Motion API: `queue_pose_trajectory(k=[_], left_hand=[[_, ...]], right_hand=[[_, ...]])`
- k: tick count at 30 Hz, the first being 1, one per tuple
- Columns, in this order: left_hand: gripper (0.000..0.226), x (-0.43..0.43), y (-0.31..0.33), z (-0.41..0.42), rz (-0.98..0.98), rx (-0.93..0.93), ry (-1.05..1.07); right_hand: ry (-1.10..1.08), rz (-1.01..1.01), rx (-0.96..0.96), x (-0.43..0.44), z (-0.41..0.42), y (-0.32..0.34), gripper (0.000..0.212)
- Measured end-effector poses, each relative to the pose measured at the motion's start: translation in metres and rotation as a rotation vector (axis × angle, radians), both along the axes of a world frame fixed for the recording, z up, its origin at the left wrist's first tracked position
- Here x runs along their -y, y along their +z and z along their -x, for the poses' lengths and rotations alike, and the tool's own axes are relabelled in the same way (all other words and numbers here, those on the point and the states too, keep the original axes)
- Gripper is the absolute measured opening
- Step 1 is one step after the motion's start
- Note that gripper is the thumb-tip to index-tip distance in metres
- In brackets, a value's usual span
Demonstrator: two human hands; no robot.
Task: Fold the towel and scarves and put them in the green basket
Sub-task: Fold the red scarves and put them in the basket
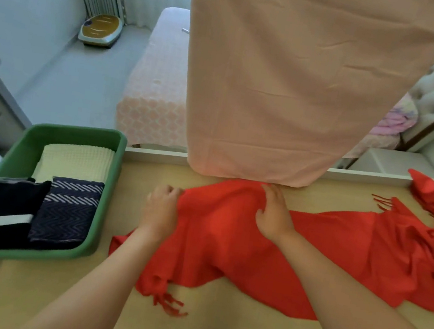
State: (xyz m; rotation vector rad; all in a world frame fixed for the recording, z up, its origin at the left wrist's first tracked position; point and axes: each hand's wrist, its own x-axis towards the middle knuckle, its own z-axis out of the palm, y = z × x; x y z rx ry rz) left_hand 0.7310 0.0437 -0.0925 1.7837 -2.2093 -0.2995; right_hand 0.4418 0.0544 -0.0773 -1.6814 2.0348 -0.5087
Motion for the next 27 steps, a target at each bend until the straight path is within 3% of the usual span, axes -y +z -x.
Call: queue_pose_trajectory(k=[3,7,8,12,16,18,21,24,27], left_hand=[[0.049,-0.015,-0.026,0.009,-0.242,0.046,-0.241],[0.074,-0.034,-0.054,0.004,-0.570,0.281,-0.237],[0.072,-0.035,-0.056,0.001,-0.564,0.313,-0.238],[0.018,-0.035,-0.058,-0.004,-0.491,0.294,-0.262],[0.031,-0.032,-0.050,0.004,-0.797,0.408,-0.190],[0.031,-0.029,-0.049,0.009,-0.612,0.387,-0.165],[0.030,-0.027,-0.060,0.020,-0.373,0.057,-0.218],[0.062,-0.029,-0.070,0.030,-0.521,0.117,-0.332],[0.070,-0.028,-0.075,0.022,-0.589,0.279,-0.097]], right_hand=[[0.152,-0.205,-0.098,-0.011,-0.007,-0.026,0.058],[0.313,-0.343,-0.156,-0.034,-0.017,-0.060,0.043],[0.356,-0.378,-0.178,-0.038,-0.019,-0.066,0.045],[0.485,-0.395,-0.305,-0.047,-0.021,-0.079,0.060],[0.505,-0.349,-0.343,-0.041,-0.013,-0.080,0.055],[0.472,-0.279,-0.332,-0.040,-0.011,-0.079,0.046],[0.367,-0.179,-0.293,-0.043,-0.013,-0.079,0.046],[0.291,-0.188,-0.312,-0.049,-0.012,-0.078,0.053],[0.224,-0.206,-0.349,-0.057,-0.001,-0.076,0.056]])
